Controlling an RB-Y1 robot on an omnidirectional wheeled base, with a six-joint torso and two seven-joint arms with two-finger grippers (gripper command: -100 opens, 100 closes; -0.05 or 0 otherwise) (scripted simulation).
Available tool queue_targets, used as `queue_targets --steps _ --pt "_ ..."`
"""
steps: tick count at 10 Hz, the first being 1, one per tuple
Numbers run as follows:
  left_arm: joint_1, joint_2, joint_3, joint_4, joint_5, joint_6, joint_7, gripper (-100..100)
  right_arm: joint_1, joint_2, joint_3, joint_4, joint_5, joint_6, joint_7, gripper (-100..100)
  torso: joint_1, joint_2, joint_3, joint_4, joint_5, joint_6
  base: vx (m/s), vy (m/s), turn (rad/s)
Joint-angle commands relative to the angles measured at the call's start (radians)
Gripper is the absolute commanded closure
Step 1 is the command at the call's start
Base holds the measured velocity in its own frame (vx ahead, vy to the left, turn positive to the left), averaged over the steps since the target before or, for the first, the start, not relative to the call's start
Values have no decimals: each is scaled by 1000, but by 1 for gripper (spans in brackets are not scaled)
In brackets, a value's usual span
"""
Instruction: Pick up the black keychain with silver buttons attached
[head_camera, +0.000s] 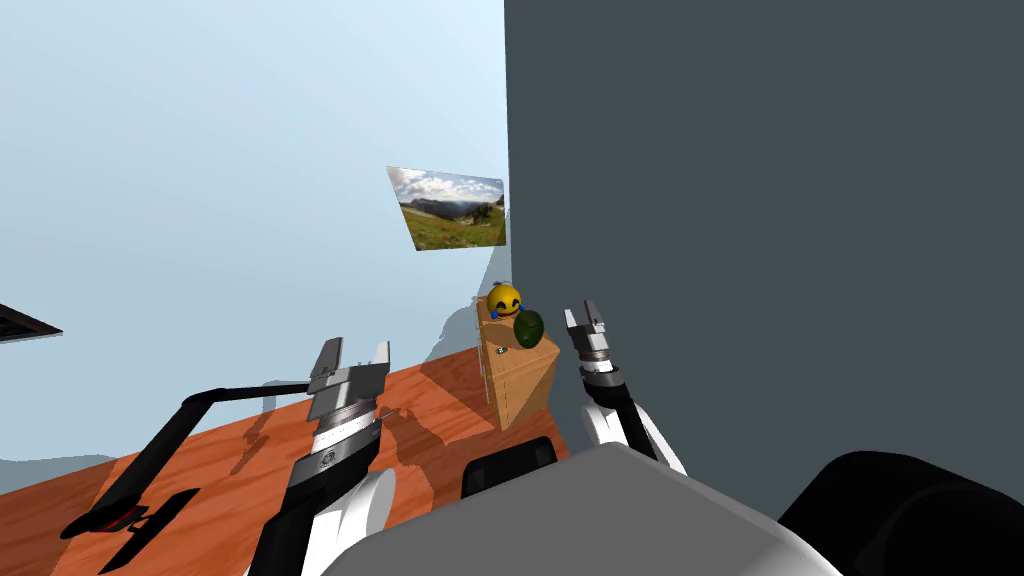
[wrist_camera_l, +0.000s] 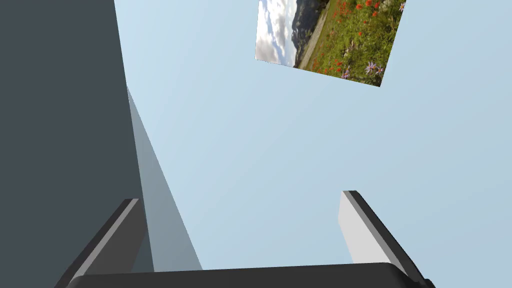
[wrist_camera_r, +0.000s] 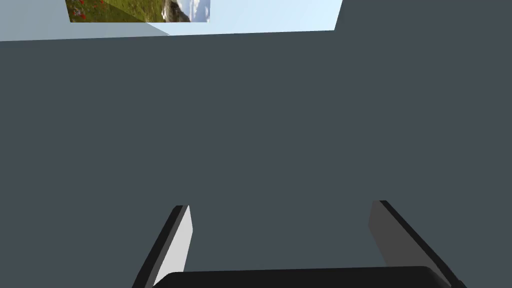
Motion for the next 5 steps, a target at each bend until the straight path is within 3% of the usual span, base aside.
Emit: queue_targets --steps 1,5 --pt "0 0 0 0 0 0 0 0 21 -40 -9 7 17 -3 4 -100 0 0 0 0 0 0 -10 38 75" --pt "0 0 0 0 0 0 0 0 92 -124 -42 35 82 -14 16 -100 6 1 1 0 1 0 -15 92 94"
